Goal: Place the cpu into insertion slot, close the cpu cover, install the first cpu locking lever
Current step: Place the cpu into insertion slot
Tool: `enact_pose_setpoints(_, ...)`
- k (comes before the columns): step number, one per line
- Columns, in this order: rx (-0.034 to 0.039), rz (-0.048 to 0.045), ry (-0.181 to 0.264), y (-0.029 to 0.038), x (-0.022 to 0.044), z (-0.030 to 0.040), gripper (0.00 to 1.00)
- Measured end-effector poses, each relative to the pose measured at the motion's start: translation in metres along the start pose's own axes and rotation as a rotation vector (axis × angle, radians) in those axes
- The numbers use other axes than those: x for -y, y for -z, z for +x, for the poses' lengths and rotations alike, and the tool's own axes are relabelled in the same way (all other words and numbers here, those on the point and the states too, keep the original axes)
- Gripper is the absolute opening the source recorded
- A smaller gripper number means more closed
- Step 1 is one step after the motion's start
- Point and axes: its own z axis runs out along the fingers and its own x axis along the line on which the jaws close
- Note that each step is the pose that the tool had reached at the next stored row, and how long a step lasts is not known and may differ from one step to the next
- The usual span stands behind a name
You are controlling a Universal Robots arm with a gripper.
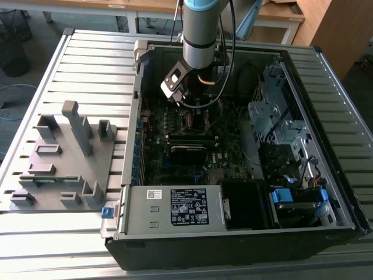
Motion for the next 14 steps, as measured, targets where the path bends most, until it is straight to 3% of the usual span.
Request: enact_pose_setpoints(14, 0.0002, 0.0002, 0.0, -0.003, -0.0002, 0.0, 0.54)
